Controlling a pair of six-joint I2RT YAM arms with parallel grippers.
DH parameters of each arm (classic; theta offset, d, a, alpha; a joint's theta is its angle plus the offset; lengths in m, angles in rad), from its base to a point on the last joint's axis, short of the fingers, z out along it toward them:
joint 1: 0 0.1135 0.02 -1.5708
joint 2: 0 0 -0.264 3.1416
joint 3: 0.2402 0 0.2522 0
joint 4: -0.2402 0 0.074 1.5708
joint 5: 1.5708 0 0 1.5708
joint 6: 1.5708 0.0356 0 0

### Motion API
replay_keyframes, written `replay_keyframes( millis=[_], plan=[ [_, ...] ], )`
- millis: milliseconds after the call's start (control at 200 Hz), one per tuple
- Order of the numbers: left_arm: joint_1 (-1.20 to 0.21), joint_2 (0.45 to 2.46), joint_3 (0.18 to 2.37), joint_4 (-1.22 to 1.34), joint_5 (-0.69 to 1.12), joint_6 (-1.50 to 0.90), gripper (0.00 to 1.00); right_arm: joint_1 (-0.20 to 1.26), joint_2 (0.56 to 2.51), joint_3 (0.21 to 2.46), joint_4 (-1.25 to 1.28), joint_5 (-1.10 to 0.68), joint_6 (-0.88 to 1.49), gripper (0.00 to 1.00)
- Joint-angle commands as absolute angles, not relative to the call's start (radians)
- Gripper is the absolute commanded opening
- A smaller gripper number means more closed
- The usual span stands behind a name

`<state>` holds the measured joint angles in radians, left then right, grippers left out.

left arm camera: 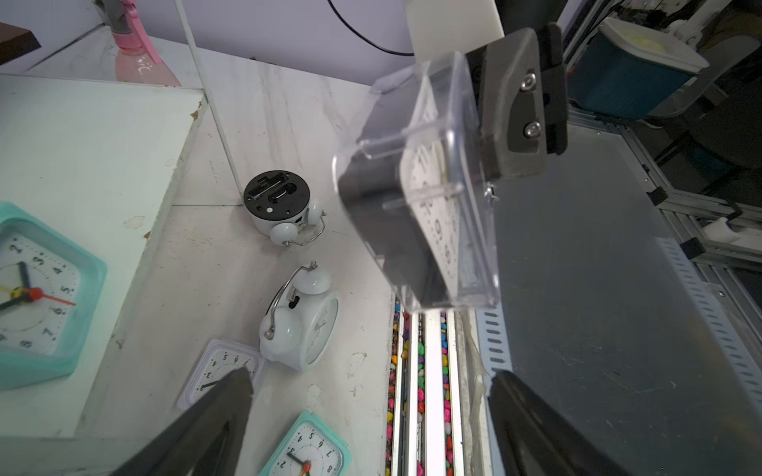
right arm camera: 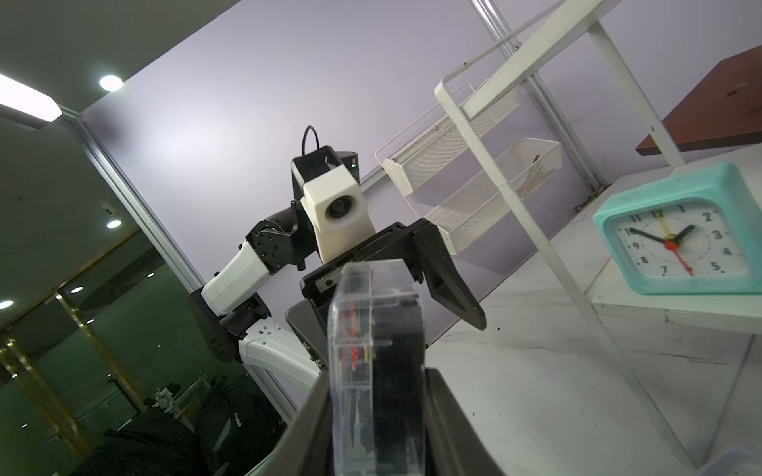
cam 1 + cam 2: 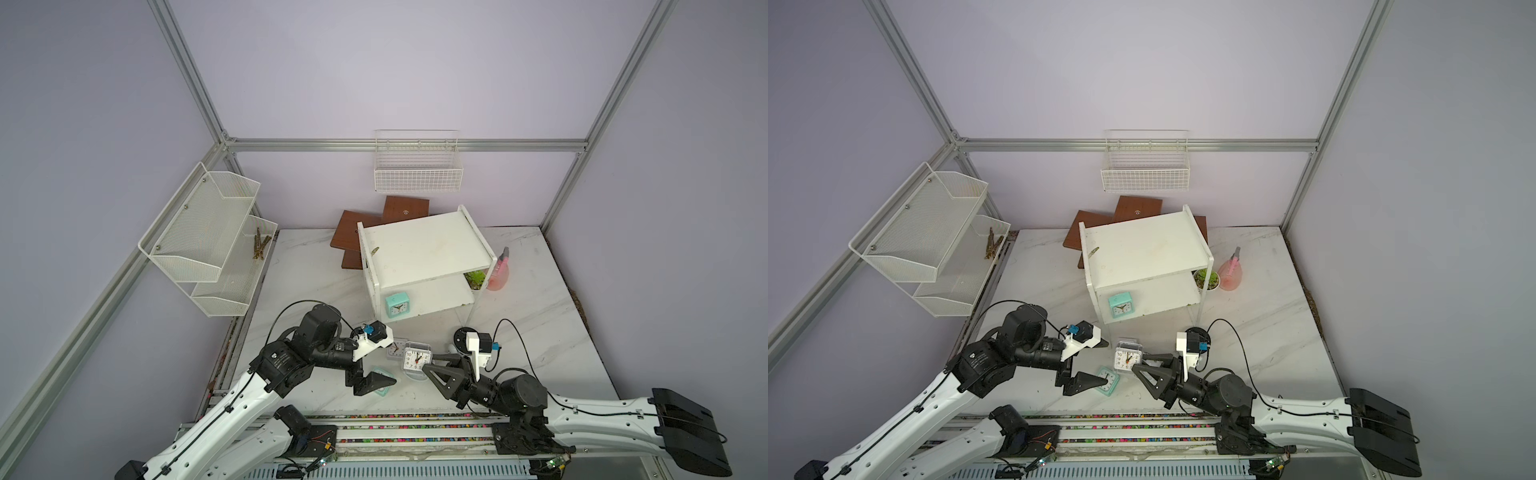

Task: Place the alarm clocks on the shelf by style
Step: Pick up the alarm from the center of the board.

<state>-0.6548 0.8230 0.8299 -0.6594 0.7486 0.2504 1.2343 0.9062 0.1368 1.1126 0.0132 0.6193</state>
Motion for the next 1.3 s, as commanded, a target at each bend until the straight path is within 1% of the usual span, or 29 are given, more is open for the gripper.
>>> replay_keyframes(
  millis=[0,165,300,365,480,530,685,810,975,1080,1250,1295],
  plan=[
    [-0.649,0.843,0.876,-0.631,0.857,0.195,0.90,1.235,1.000,0.164,1.318,-0.023,0.641,0.34],
    [-0.636,0.849,0.887,-0.630,0.890,0.186,0.85,1.236,1.140,0.186,1.467,-0.036,0.634,0.34],
    [-0.627,0.841,0.879,-0.631,0.899,0.184,0.80,1.236,1.187,0.205,1.467,-0.036,0.632,0.34],
    [-0.624,0.842,0.877,-0.630,0.905,0.185,0.75,1.239,1.200,0.214,1.469,-0.043,0.630,0.34],
    [-0.618,0.849,0.876,-0.627,0.912,0.184,0.63,1.236,1.210,0.218,1.467,-0.041,0.621,0.34],
    [-0.617,0.850,0.876,-0.626,0.916,0.184,0.60,1.237,1.213,0.219,1.462,-0.041,0.615,0.34],
    [-0.612,0.855,0.874,-0.624,0.929,0.185,0.59,1.238,1.224,0.216,1.453,-0.041,0.602,0.34],
    [-0.608,0.861,0.873,-0.625,0.942,0.189,0.61,1.237,1.236,0.216,1.445,-0.041,0.586,0.34],
    [-0.606,0.870,0.877,-0.637,0.968,0.199,0.61,1.239,1.249,0.209,1.446,-0.031,0.568,0.35],
    [-0.605,0.870,0.876,-0.641,0.975,0.206,0.53,1.237,1.250,0.200,1.450,-0.019,0.561,0.35],
    [-0.601,0.869,0.872,-0.640,0.973,0.210,0.29,1.237,1.246,0.190,1.448,-0.003,0.561,0.36],
    [-0.600,0.866,0.870,-0.637,0.970,0.210,0.26,1.237,1.240,0.190,1.440,0.002,0.564,0.37]
  ],
)
